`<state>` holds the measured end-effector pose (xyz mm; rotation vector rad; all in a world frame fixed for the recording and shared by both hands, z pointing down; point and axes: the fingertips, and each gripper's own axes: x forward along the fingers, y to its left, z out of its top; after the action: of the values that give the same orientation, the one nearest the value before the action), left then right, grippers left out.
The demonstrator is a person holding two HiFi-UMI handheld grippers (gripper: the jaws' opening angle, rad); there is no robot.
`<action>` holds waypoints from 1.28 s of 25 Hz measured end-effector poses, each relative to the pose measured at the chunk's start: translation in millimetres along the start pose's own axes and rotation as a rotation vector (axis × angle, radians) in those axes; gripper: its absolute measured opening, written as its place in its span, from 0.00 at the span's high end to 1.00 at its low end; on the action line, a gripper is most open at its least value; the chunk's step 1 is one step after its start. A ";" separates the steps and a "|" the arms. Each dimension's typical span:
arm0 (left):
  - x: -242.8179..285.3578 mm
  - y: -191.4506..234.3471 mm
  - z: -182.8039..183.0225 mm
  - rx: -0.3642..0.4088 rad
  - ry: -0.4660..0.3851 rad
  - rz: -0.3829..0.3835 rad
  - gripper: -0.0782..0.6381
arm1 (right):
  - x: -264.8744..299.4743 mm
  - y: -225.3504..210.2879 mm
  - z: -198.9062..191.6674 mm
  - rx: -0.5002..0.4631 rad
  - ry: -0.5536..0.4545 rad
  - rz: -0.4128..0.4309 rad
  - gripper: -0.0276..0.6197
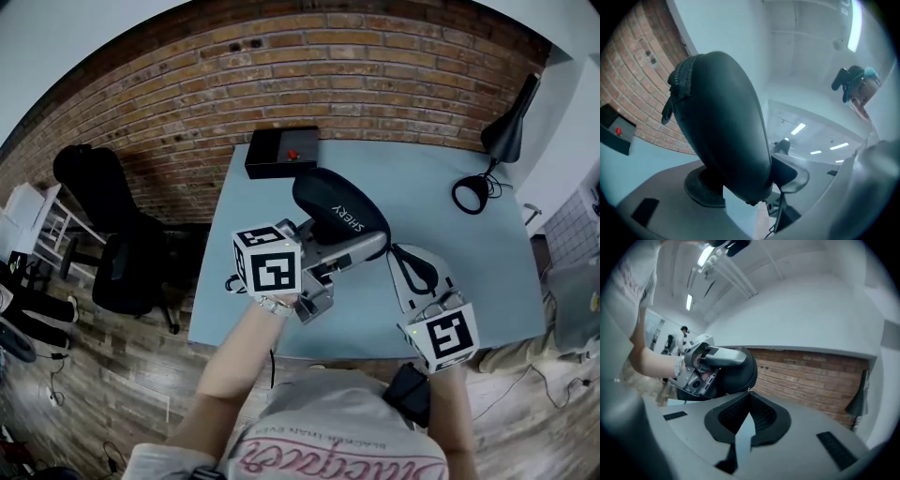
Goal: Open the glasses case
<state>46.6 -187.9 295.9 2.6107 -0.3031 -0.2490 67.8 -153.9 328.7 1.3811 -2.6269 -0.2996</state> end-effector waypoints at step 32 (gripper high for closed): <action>2.7 14.1 -78.1 0.409 0.660 -0.011 0.51 | 16.8 -9.2 -4.1 -0.264 0.116 0.227 0.93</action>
<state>64.7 -165.1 369.8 2.8996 -0.1090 0.7343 66.6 -173.3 331.2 0.9777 -2.5081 -0.4977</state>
